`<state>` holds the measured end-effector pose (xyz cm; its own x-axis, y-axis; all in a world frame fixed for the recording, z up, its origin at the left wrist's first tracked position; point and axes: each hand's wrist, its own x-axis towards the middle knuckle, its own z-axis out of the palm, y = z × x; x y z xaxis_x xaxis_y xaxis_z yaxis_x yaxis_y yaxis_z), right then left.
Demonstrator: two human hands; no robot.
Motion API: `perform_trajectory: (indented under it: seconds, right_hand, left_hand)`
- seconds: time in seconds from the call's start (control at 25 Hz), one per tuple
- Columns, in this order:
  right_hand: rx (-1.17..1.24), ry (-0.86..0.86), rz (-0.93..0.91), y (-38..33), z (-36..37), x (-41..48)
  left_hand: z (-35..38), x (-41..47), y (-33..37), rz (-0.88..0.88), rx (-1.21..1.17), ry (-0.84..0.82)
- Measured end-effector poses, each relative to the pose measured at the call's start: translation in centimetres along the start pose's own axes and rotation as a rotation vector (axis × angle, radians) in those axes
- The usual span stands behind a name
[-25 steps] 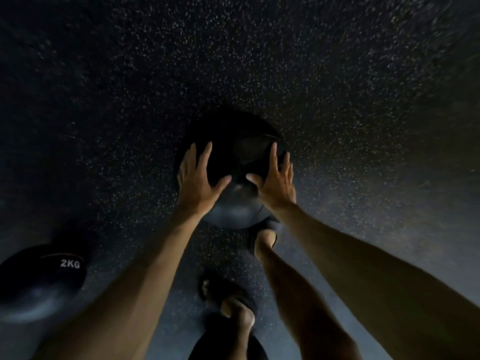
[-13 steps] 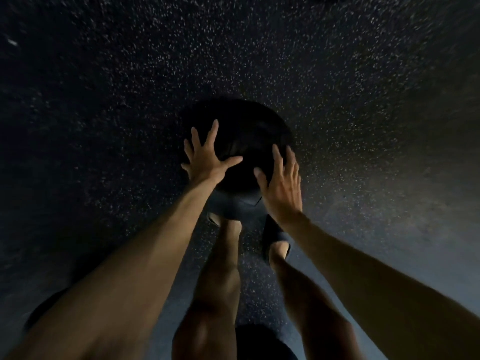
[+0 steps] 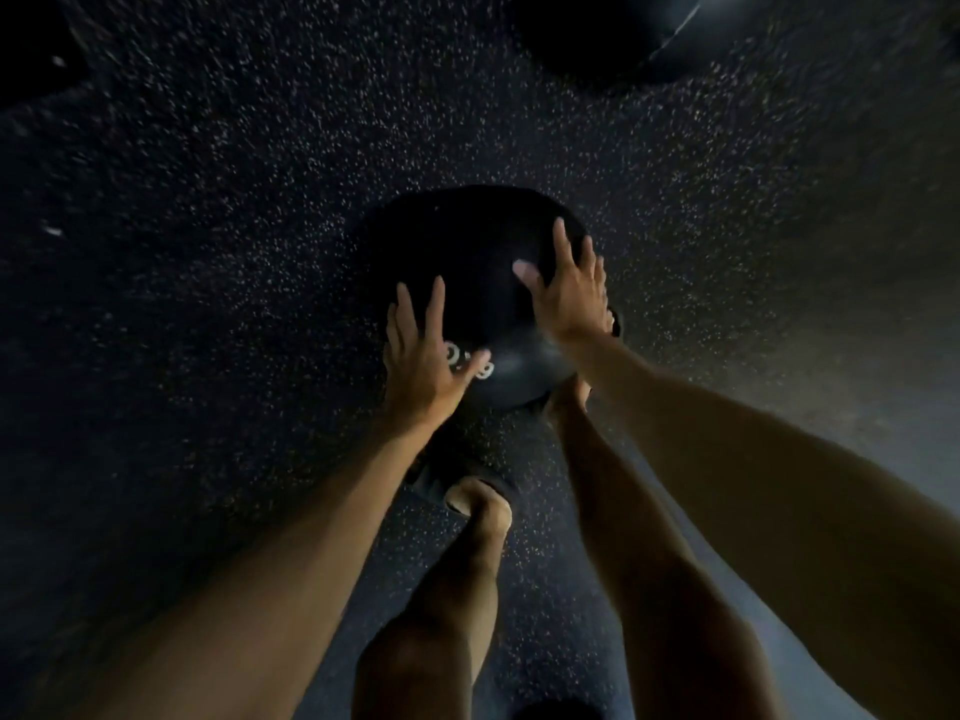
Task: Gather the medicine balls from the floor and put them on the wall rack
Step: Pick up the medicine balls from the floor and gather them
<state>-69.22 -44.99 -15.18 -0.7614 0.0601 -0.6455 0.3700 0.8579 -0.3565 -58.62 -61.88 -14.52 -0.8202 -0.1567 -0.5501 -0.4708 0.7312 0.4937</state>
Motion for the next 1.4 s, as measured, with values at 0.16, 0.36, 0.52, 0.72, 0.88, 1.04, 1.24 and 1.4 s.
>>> perform_trajectory:
  seconds: [0.16,0.36,0.52,0.72,0.88,1.04,1.24,1.4]
  right_hand:
    - [0.018,0.017,-0.03,-5.9,-2.6,6.6]
    - [-0.089,0.112,-0.351,-3.5,-3.2,5.9]
    - [-0.086,-0.007,-0.349,-1.3,-3.7,6.1]
    - [-0.054,-0.127,-0.24,-5.2,-7.3,12.9]
    - [-0.077,-0.205,-0.177,-8.8,-11.1,18.4]
    - [-0.113,-0.18,-0.156,-11.2,-13.0,21.2]
    - [-0.093,0.01,-0.321,-12.1,-12.0,21.2]
    - [-0.133,0.051,-0.409,-10.5,-11.1,19.8]
  left_hand:
    - [0.0,3.2,1.5,-0.12,-0.033,0.023]
    - [-4.7,13.2,5.5,-0.283,-0.065,0.057]
    - [-6.2,19.0,9.7,-0.33,-0.157,0.235]
    - [-5.9,19.8,11.7,-0.258,-0.22,0.334]
    - [-5.1,19.0,11.3,-0.211,-0.148,0.223]
    - [-7.5,23.1,12.5,-0.275,-0.106,0.202]
    - [-10.5,27.6,12.8,-0.332,-0.064,0.176]
    - [-13.0,31.2,13.1,-0.351,-0.108,0.139]
